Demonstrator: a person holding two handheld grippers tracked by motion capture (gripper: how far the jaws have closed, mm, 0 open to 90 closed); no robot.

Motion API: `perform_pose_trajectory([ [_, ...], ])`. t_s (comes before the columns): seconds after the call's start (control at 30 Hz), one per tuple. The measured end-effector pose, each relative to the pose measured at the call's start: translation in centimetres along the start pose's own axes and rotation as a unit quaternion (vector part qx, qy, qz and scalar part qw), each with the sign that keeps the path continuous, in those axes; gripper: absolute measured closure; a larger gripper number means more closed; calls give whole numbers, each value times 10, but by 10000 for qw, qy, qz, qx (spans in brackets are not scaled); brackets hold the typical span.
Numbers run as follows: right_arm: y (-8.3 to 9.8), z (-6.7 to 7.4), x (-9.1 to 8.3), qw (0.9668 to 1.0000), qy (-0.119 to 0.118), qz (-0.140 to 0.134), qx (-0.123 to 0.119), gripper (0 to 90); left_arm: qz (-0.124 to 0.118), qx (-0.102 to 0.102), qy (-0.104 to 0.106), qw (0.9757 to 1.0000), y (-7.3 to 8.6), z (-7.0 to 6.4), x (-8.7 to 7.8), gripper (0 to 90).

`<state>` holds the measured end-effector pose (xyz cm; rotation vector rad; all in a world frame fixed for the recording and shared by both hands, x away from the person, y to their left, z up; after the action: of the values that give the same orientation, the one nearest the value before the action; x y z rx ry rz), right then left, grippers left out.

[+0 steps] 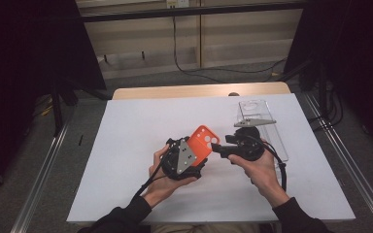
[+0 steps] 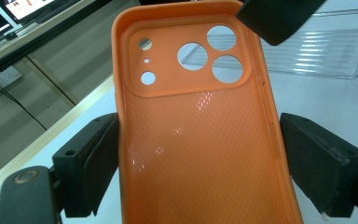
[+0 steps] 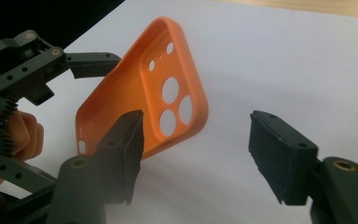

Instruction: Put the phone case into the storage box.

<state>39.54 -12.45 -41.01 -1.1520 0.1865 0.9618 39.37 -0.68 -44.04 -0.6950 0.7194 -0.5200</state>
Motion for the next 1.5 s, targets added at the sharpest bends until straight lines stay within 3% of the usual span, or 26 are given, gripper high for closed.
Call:
perform_pose_trajectory([
  [0.4,2,3,5,9982,-60,419,417,572,58,130,-64,9999,1,-3,1,150],
  [0.53,3,3,7,9974,-21,507,509,590,30,98,-93,9999,0,-3,1,150],
  [0.6,3,3,8,9972,27,507,542,602,51,111,-119,9999,0,-3,0,150],
  [0.9,0,6,9,9954,-216,496,796,683,-28,124,-158,9998,-3,-4,-2,150],
  [1.07,-1,9,8,9950,-288,459,837,742,-37,105,-170,9998,-3,-3,-1,150],
  [1.5,0,10,6,9951,-392,364,828,783,31,161,-256,9995,-1,-4,1,146],
])
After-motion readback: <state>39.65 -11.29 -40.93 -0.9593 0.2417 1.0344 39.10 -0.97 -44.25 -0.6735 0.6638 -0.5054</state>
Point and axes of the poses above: each handheld gripper's, and its own axes: x roughly forward along the jaws, y roughly out of its underside, z roughly to its left, the point moved 9 cm from there along x, roughly forward along the jaws, and after that the axes turned 14 degrees about x, right-handed, at the moved point
